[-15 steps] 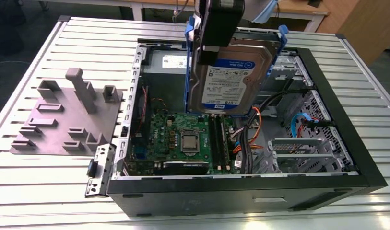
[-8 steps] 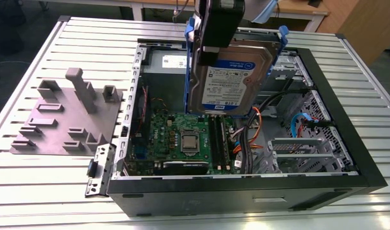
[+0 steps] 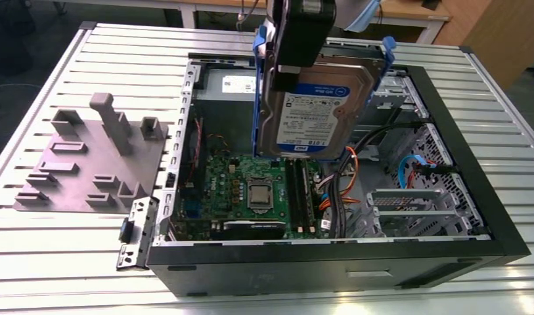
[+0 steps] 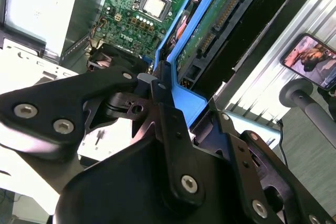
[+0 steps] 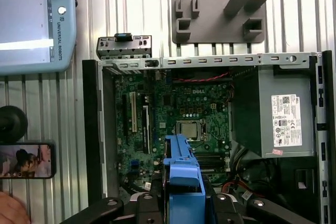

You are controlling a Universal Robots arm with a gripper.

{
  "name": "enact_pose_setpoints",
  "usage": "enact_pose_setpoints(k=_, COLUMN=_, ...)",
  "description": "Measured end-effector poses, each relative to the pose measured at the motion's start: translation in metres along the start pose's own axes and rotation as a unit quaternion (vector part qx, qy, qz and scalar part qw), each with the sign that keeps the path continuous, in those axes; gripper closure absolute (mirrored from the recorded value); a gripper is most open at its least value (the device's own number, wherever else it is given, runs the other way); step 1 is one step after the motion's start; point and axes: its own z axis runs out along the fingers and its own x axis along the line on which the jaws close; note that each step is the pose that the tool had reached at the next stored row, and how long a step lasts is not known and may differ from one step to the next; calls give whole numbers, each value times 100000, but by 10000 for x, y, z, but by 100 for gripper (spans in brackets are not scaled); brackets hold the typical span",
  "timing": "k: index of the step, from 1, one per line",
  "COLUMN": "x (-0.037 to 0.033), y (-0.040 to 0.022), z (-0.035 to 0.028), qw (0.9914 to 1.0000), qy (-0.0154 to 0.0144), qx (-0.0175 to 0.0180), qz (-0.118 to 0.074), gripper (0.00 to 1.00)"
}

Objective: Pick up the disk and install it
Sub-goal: 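Insert the disk into the insertion slot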

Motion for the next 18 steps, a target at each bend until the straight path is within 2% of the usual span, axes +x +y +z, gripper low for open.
enact_pose_setpoints(k=18, x=57, y=-4, z=0, qw=100000, qy=4, qx=-1, qz=1, gripper=64)
